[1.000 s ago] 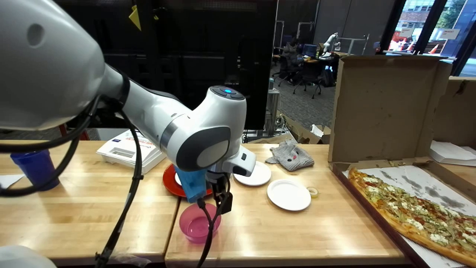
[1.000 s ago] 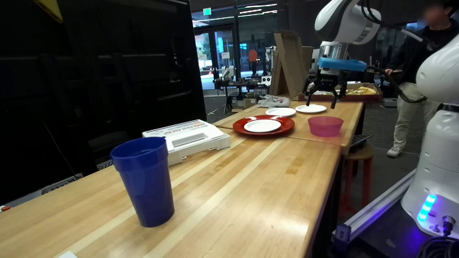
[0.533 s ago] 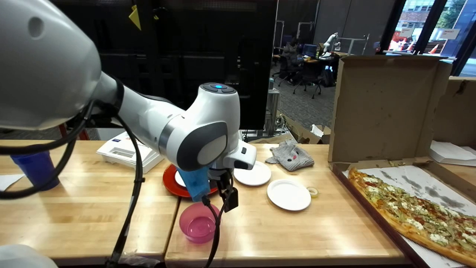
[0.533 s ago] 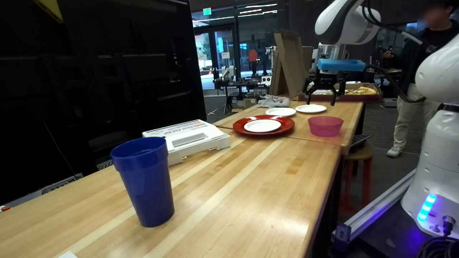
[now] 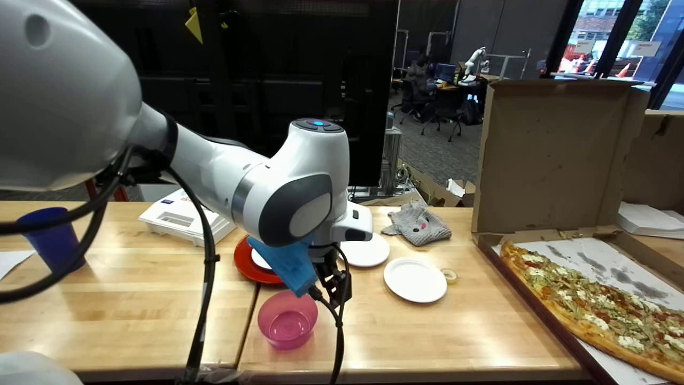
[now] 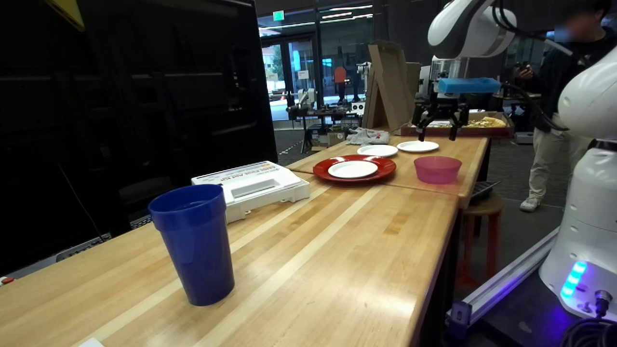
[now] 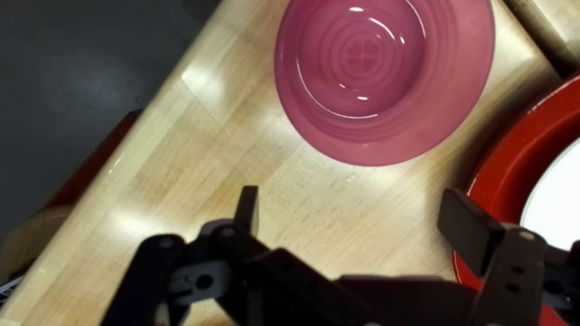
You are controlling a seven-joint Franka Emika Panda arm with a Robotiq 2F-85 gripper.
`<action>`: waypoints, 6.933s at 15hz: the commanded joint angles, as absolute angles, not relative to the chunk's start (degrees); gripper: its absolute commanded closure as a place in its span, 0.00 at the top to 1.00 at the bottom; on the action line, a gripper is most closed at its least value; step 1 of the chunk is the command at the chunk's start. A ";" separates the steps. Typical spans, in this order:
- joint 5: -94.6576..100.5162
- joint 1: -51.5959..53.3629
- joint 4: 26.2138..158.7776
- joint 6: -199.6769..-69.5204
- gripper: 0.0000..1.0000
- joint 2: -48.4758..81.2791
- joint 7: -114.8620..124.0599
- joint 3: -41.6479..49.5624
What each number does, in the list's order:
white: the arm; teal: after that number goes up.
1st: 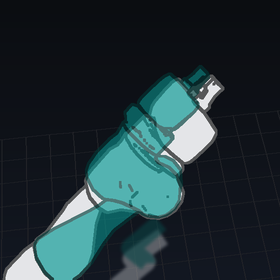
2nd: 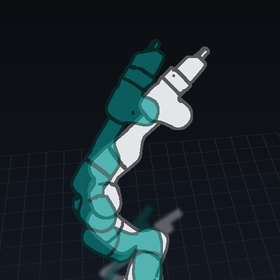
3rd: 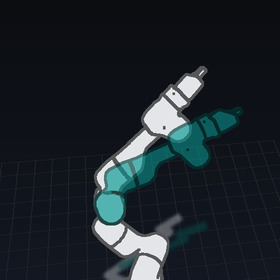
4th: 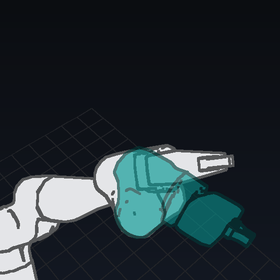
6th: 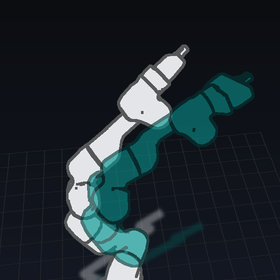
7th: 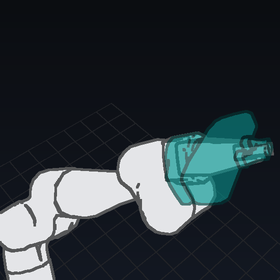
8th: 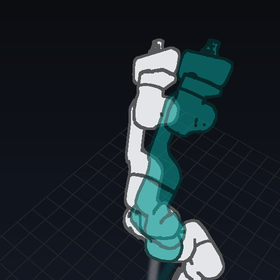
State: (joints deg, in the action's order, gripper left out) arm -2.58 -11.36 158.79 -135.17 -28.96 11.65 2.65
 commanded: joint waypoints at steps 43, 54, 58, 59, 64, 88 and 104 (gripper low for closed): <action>-3.47 -2.98 158.89 -136.94 0.52 -18.67 -32.95 14.11; -1.51 -3.93 159.65 -137.46 0.01 -21.81 -30.57 13.22; -1.22 -3.99 159.40 -136.83 0.01 -22.73 -29.55 12.93; -0.97 -4.07 159.40 -136.60 0.01 -23.15 -29.28 12.80; 0.46 -4.23 159.31 -134.84 0.01 -25.11 -27.70 12.13; -8.72 2.56 158.98 -131.95 0.01 -34.36 -24.60 11.87; -15.06 5.80 150.42 -136.11 0.01 -25.49 -19.52 10.15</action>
State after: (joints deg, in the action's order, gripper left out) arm -13.47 5.43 153.28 -135.57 -28.81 -20.61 10.72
